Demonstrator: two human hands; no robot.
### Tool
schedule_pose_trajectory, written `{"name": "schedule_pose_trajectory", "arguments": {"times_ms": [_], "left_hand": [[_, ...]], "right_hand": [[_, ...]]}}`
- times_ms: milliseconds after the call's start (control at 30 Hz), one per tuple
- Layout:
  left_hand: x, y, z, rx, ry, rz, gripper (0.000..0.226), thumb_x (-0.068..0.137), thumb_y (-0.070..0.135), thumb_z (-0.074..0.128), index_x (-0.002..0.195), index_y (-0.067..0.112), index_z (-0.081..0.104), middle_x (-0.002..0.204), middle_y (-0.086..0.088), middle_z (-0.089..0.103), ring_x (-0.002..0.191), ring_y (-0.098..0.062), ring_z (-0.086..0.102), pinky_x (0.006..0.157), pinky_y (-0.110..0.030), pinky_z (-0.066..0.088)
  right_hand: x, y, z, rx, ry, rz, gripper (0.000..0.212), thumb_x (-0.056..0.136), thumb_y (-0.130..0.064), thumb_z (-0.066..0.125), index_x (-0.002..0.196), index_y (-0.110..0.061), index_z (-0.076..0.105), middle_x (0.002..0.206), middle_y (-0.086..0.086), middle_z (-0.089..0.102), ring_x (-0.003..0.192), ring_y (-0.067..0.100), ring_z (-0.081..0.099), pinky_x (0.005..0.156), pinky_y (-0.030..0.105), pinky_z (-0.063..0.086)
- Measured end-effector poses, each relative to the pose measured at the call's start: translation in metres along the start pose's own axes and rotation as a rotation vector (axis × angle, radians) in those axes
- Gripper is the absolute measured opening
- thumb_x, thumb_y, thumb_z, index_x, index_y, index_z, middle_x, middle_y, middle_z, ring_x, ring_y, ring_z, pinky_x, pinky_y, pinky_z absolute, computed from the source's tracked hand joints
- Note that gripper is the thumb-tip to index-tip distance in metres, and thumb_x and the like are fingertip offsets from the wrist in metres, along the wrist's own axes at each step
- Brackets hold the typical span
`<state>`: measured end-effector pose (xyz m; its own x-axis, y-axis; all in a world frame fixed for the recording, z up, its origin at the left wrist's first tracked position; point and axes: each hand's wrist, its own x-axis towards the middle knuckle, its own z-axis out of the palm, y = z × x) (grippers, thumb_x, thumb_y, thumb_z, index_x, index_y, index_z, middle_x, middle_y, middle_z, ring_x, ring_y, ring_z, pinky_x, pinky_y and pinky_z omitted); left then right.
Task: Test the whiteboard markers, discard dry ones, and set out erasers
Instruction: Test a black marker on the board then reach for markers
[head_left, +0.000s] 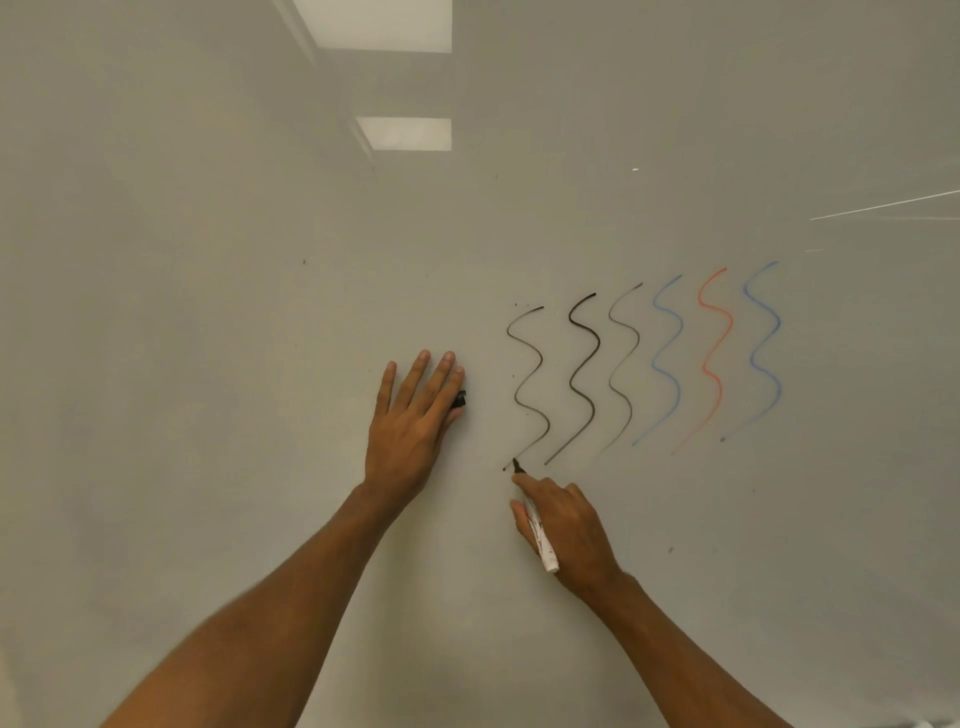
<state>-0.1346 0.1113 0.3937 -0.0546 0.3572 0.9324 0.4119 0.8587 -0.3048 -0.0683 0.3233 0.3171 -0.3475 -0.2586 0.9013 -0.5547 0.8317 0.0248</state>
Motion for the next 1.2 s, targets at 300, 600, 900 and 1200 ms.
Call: {"name": "schedule_pose_trajectory", "arguments": {"times_ms": [300, 600, 900, 1200], "left_hand": [[-0.107, 0.044, 0.0, -0.04, -0.195, 0.037, 0.044, 0.104, 0.032, 0.037, 0.139, 0.01, 0.052, 0.151, -0.008, 0.041, 0.141, -0.03, 0.036, 0.114, -0.054, 0.027], [-0.177, 0.081, -0.002, -0.112, -0.472, 0.017, 0.047, 0.1, 0.034, 0.037, 0.142, 0.015, 0.048, 0.154, -0.005, 0.036, 0.144, -0.027, 0.028, 0.111, -0.053, 0.027], [-0.208, 0.098, -0.007, -0.165, -0.629, 0.013, 0.048, 0.098, 0.039, 0.036, 0.139, 0.018, 0.051, 0.152, -0.004, 0.039, 0.144, -0.026, 0.027, 0.113, -0.054, 0.021], [-0.225, 0.118, -0.015, -0.292, -0.675, -0.022, 0.028, 0.077, 0.036, 0.078, 0.102, 0.028, 0.067, 0.099, 0.01, 0.071, 0.098, -0.014, 0.065, 0.093, -0.046, 0.034]], "right_hand": [[-0.037, -0.006, -0.005, 0.038, -0.19, 0.041, 0.029, 0.093, -0.052, 0.047, 0.093, -0.029, 0.063, 0.08, 0.007, 0.058, 0.074, 0.016, 0.055, 0.07, 0.029, 0.046], [-0.102, 0.003, 0.013, 0.112, -0.442, 0.139, 0.015, 0.096, -0.02, 0.039, 0.108, -0.024, 0.048, 0.094, -0.006, 0.055, 0.068, 0.007, 0.051, 0.059, 0.02, 0.043], [-0.134, 0.001, 0.022, 0.006, -0.546, 0.091, 0.033, 0.075, -0.022, 0.078, 0.093, -0.028, 0.051, 0.066, -0.011, 0.058, 0.048, 0.005, 0.047, 0.046, 0.015, 0.034], [-0.15, -0.013, 0.034, 0.087, -0.637, 0.097, 0.018, 0.083, -0.017, 0.069, 0.096, -0.024, 0.058, 0.077, -0.005, 0.062, 0.06, 0.011, 0.052, 0.056, 0.021, 0.039]]}}
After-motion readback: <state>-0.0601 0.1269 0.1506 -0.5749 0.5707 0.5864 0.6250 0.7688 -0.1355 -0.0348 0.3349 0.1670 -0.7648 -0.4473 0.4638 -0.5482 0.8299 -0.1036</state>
